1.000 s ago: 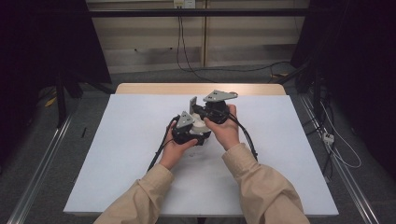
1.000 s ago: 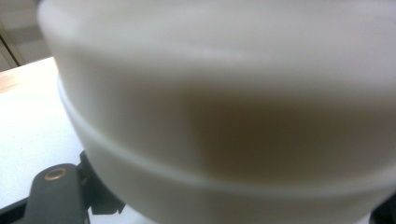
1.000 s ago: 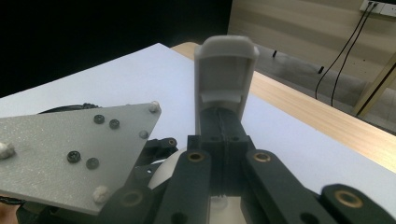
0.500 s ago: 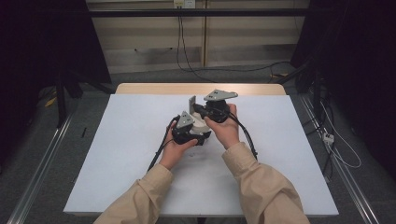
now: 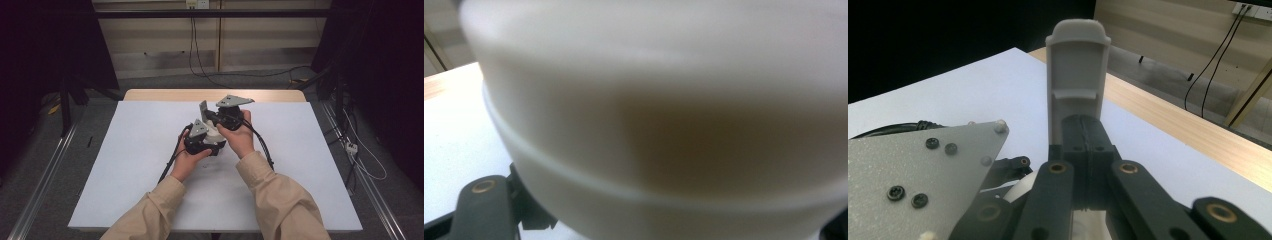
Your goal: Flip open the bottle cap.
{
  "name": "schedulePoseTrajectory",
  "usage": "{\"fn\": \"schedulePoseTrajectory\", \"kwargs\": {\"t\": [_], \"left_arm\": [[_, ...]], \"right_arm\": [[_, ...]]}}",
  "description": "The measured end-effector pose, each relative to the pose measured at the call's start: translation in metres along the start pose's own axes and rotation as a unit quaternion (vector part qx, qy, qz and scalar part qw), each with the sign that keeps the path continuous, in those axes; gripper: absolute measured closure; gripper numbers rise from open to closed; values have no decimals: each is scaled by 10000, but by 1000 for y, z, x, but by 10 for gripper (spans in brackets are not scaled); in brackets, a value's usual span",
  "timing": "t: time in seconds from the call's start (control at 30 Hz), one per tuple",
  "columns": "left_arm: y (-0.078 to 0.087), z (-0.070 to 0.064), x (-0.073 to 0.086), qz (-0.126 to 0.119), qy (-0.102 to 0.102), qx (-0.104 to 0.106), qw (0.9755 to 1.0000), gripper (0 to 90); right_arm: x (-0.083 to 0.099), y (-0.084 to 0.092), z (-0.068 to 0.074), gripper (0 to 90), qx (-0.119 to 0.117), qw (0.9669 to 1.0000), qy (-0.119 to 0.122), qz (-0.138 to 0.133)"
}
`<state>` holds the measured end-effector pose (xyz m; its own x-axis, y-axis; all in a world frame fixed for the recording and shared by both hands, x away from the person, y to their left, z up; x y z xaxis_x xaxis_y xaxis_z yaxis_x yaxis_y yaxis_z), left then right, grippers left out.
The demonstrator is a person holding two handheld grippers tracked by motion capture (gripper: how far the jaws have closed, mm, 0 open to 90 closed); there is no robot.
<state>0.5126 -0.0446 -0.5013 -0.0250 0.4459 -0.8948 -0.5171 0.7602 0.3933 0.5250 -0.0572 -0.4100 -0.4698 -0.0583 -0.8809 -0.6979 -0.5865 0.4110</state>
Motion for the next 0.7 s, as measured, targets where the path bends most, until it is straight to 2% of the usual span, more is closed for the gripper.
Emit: {"fn": "schedulePoseTrajectory", "kwargs": {"t": [0.4, 0.47, 0.53, 0.7], "left_arm": [[0, 0, 0, 7, -7, 2, 10000, 186], [0, 1, 0, 27, -60, -36, 10000, 186], [0, 0, 0, 2, 10, 10, 10000, 186], [0, 1, 0, 20, 0, -48, 10000, 186]], "right_arm": [[0, -5, -1, 900, 33, 10000, 53, 27], [0, -6, -1, 900, 30, 10000, 57, 25], [1, -7, -1, 900, 29, 10000, 47, 16], [3, -10, -1, 900, 33, 10000, 45, 36]]}}
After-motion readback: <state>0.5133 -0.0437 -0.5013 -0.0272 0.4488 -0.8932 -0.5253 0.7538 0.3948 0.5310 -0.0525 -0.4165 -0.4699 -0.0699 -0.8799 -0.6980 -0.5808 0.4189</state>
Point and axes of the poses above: each handheld gripper's, and its own axes: y roughly backward along the jaws, x roughly out of its underside, z roughly to its left, the point moved 10 cm from there along -y, roughly forward along the jaws, and after that the axes turned 15 degrees about -y, right-handed, at the moved point
